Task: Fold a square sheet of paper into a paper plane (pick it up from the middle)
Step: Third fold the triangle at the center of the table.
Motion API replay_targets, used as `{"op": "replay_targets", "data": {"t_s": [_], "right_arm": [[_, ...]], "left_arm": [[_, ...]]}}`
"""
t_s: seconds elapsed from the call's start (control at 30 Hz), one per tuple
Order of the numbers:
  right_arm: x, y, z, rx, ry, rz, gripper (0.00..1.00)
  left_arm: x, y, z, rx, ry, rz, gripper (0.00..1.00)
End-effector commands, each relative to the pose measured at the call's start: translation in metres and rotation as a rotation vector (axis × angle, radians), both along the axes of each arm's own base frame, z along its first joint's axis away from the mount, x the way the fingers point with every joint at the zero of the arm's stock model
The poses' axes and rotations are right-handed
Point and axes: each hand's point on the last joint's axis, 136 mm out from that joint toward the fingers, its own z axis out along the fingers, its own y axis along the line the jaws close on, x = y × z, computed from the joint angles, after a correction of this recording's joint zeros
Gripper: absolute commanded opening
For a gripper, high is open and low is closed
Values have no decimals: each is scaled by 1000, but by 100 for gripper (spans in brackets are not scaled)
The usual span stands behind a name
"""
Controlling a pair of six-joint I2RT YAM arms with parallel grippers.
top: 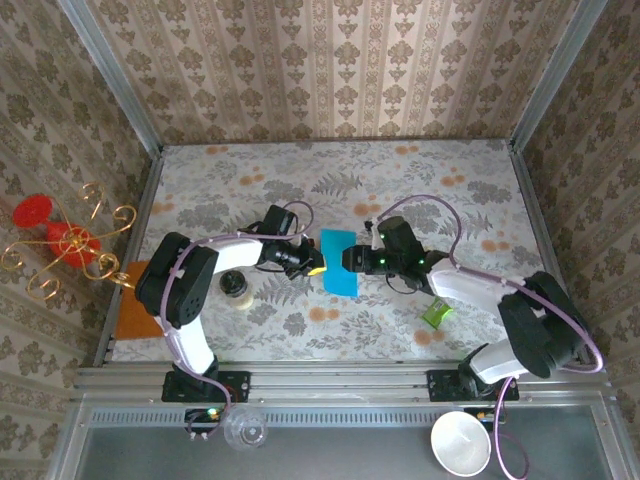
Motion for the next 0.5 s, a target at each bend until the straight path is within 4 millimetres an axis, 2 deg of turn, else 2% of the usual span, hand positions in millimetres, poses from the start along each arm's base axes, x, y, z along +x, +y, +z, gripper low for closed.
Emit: {"op": "replay_targets", "data": {"t_s": [0.0,0.13,0.33,0.37,0.47], "right_arm": [[-2,-6,5,-194,-204,64,59],[-19,9,9,-267,-306,178,61],[-42,32,-7,-334,-411,340,63],[-44,35,-17,-358,-404,363,63],[-47,42,-31,-413,-416,417,63]], "left_arm": [[2,4,13,-16,-5,31,2],[3,4,15,-21,-1,40,2],[5,4,18,-27,8,51,2],[5,4,18,-27,8,51,2],[5,4,18,-30,11,54,2]]}}
